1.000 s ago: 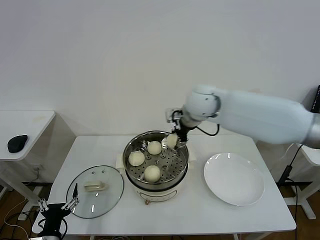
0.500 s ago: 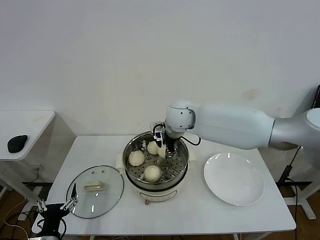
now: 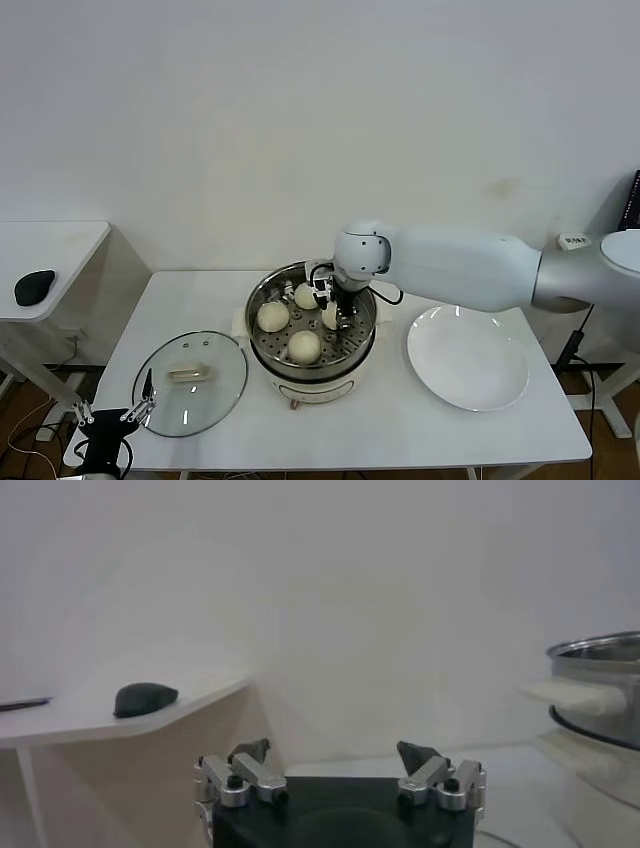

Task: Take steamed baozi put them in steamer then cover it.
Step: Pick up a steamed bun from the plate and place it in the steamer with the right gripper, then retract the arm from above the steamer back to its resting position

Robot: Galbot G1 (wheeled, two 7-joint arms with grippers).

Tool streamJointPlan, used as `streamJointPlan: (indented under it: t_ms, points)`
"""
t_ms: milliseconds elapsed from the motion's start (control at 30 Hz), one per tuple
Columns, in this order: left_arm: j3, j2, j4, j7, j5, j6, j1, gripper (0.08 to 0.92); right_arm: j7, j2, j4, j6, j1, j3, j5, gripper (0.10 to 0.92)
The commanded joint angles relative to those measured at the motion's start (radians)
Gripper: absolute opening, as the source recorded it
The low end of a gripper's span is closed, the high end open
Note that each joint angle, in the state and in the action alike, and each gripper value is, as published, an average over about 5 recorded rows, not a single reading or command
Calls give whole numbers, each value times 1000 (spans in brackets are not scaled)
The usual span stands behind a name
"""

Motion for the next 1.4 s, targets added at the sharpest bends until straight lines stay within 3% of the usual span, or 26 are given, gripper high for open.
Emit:
streamJointPlan:
  t_ms: [33,200,333,567,700,867,1033,1233,1400]
  points:
    - [3,1,0,0,2,2,-2,823,6,-41,33,-3,1,21,-6,672]
    - [7,2,-1,0,3,4,-4,823,24,-101,103,-2,36,46,17,795]
    - [11,3,-1,-1,3,7,-10,823,122,-180,190,0,51,77,89,820]
    - [15,8,-5,-4,0,26,-11,823,709,-394,390,94,-155,214,386,823]
    - [15,7,0,-9,-6,21,-14,823,853,-523,449,314,-451,435,321,823]
    - [23,3,1,-12,-2,15,-14,823,876,-569,469,496,-925,880,196,823]
    - [29,3,1,-18,10,16,-13,823,839,-464,473,674,-1388,1335,36,823]
    - [38,0,13,-30,95,19,-15,823,742,-212,432,869,-1742,1701,-181,823]
    - [40,1,24,-44,252,35,-19,823,650,50,410,942,-1917,1915,-211,823]
